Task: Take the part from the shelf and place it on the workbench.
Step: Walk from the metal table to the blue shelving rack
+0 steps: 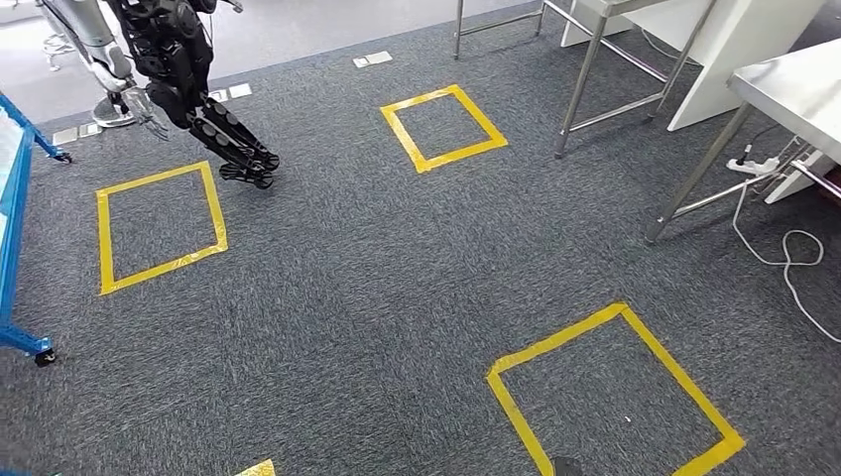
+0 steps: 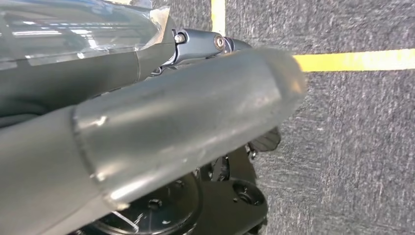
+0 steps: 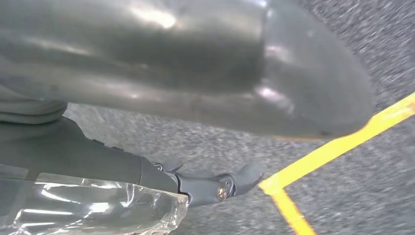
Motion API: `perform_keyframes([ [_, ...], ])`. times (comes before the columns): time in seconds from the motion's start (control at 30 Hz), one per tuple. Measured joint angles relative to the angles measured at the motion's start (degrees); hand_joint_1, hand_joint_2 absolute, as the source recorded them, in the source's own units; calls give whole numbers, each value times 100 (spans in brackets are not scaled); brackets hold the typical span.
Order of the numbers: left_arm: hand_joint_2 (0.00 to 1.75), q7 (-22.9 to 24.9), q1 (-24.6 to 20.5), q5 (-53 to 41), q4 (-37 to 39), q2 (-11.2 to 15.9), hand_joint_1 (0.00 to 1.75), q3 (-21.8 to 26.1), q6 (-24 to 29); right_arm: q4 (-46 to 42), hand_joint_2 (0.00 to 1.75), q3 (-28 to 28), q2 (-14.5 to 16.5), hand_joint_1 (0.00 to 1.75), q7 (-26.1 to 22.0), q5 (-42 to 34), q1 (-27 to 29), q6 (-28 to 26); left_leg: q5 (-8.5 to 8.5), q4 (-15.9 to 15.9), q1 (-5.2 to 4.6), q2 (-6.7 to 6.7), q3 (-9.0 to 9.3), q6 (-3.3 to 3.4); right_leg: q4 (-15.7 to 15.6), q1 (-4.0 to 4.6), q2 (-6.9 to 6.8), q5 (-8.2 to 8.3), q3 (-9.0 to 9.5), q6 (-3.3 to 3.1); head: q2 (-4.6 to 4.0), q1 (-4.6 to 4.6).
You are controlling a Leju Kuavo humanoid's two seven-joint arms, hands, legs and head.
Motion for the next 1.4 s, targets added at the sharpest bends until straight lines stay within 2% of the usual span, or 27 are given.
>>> perform_keyframes([
  [0.07, 0, 1, 11, -1, 1, 3, 0, 0, 0, 1, 0, -1, 2, 0, 6, -1, -13, -4, -11, 20, 20, -22, -24, -42, 5, 18, -84, 13, 22, -97, 0, -9],
  [0.13, 0, 1, 18, -1, 2, 3, 0, 0, 0, 1, 0, -2, 1, 0, 13, -3, -10, -12, -141, 236, 37, 196, -118, -85, -3, 26, -171, 25, 40, -168, 0, -19],
  [0.2, 0, 1, 6, -1, 2, 1, 0, -1, 0, 2, 0, -2, 2, 0, 15, 1, 4, -18, -493, 885, 38, 478, -430, -120, -9, 53, -284, 11, 52, -226, 0, -30],
  [0.27, 0, 1, 0, -2, 2, -1, 0, -1, 0, 3, 0, -2, -2, 0, 20, 3, 18, -20, -782, 1623, 45, 557, -822, -129, -8, 92, -421, -12, 56, -266, 0, -31],
  [0.3, 0, 1, 5, -2, 2, -2, 0, -1, 1, 2, 0, -2, -4, 0, 22, 5, 20, -20, -774, 1757, 44, 569, -907, -115, -7, 110, -489, -24, 62, -282, 0, -31],
  [0.33, 0, 1, 11, -2, 2, -1, 0, 0, 2, 2, 0, -2, -4, 0, 24, 8, 18, -20, -654, 1656, 40, 579, -872, -89, -8, 126, -550, -35, 74, -296, 0, -31],
  [0.37, 0, 1, 14, -2, 2, 1, 0, 0, 4, 2, 0, -2, -3, 0, 25, 13, 12, -20, -457, 1337, 27, 607, -720, -47, -8, 140, -606, -49, 91, -307, 0, -31],
  [0.43, 0, 1, 6, -2, 0, 10, 0, 0, 9, 2, 0, -2, 9, 0, 25, 22, -2, -20, -121, 533, -46, 849, -309, 71, -14, 167, -700, -78, 128, -307, 0, -29],
  [0.5, 0, 0, -12, -4, -1, 19, 0, -1, 11, 1, 0, -2, 23, 0, 26, 33, -9, -19, -38, 141, -129, 1029, -117, 148, -25, 180, -795, -106, 152, -274, 0, -28],
  [0.57, 0, -1, -17, -8, -1, 22, 0, -1, 13, 0, 0, -2, 43, 0, 29, 37, -15, -18, -34, 83, -159, 933, -107, 174, -58, 187, -912, -122, 189, -229, 0, -31],
  [0.6, 0, -1, -10, -9, 1, 20, 0, -1, 16, -2, 0, -2, 50, 0, 31, 37, -19, -18, -1, 21, -144, 866, -73, 183, -42, 191, -898, -145, 196, -209, 0, -28],
  [0.67, 0, 2, -13, -8, 2, 14, 0, 1, 28, -6, 0, -2, 49, 0, 26, 40, -23, -18, 81, -115, -96, 728, 5, 223, 272, 193, -657, -312, 66, -213, -1, -24],
  [0.73, 0, 9, -25, -7, 2, 7, 0, 1, 37, -7, 0, -2, 37, 0, 23, 44, -11, -18, 118, -162, -64, 580, 32, 247, 1006, 172, -370, -607, -304, -248, -2, -13],
  [0.8, 0, 23, -22, -7, 2, 1, 0, 1, 38, -5, 0, -2, 27, 0, 27, 49, 2, -18, 114, -155, -61, 415, 34, 239, 1532, 148, -303, -731, -620, -211, -1, -3],
  [0.83, 0, 29, -15, -7, 2, -2, 0, 2, 39, -4, 0, -2, 21, 0, 30, 56, 4, -18, 108, -145, -56, 334, 37, 229, 1490, 129, -293, -653, -642, -155, -2, -3],
  [0.87, 0, 34, -9, -7, 3, -5, 0, 2, 42, -4, 0, -2, 14, 0, 32, 64, 2, -18, 97, -127, -46, 256, 41, 212, 1225, 105, -276, -491, -551, -84, -1, -3],
  [0.9, 0, 36, -5, -7, 3, -8, 0, 2, 45, -4, 0, -2, 7, 0, 33, 71, -2, -18, 78, -95, -33, 182, 39, 183, 801, 68, -217, -288, -380, -9, -1, -3],
  [0.93, 0, 37, -5, -7, 3, -8, 0, 3, 48, -3, 0, -2, 4, 0, 34, 77, -8, -18, 50, -50, -32, 116, 30, 141, 429, 51, -151, -125, -226, 31, -2, 3],
  [1.0, 0, 38, -6, -7, 3, -6, 0, 6, 54, -3, 0, -2, 7, 0, 35, 81, -25, -16, -3, 20, -33, 23, 4, 60, 38, 47, -62, 29, -61, -17, -2, 8],
  [1.07, 0, 38, 5, -7, 4, -4, 0, 10, 57, -4, 0, -2, 11, 0, 36, 84, -43, -15, -16, 34, -18, -34, -18, 9, 37, 70, -110, 40, -43, -138, -2, 3],
  [1.1, 0, 38, 15, -7, 4, -4, 0, 13, 57, -4, 0, -2, 11, 0, 37, 86, -49, -14, -29, 58, -7, -13, -33, -10, 33, 68, -146, 50, -31, -174, -1, 2],
  [1.17, 0, 38, 23, -7, 4, -5, 0, 17, 60, -4, 0, -2, 14, 0, 38, 90, -49, -12, -206, 340, 3, 204, -161, -56, 24, 63, -227, 65, -22, -235, -2, -18],
  [1.23, 0, 38, 11, -4, 4, -9, 0, 19, 63, -3, 0, -2, 14, 0, 40, 96, -33, -10, -595, 1072, 3, 474, -527, -96, 22, 99, -338, 53, -23, -280, -2, -41],
  [1.3, 0, 38, 8, 0, 4, -10, 0, 20, 64, -2, 0, -2, 9, 0, 43, 110, -21, -9, -817, 1696, 7, 561, -861, -95, 23, 144, -468, 35, -29, -312, -2, -42],
  [1.33, 0, 38, 14, 3, 4, -9, 0, 21, 66, -2, 0, -2, 7, 0, 43, 119, -23, -9, -757, 1698, 0, 572, -871, -66, 23, 165, -528, 26, -25, -325, -2, -42],
  [1.37, 0, 38, 20, 4, 4, -8, 0, 22, 68, -2, 0, -2, 8, 0, 44, 129, -28, -8, -602, 1472, -18, 590, -758, -19, 22, 183, -584, 16, -15, -339, -2, -42],
  [1.4, 0, 38, 21, 7, 4, -7, 0, 23, 71, -2, 0, -2, 13, 0, 44, 137, -35, -4, -397, 1063, -61, 664, -538, 54, 21, 198, -641, 4, 2, -347, -2, -42],
])
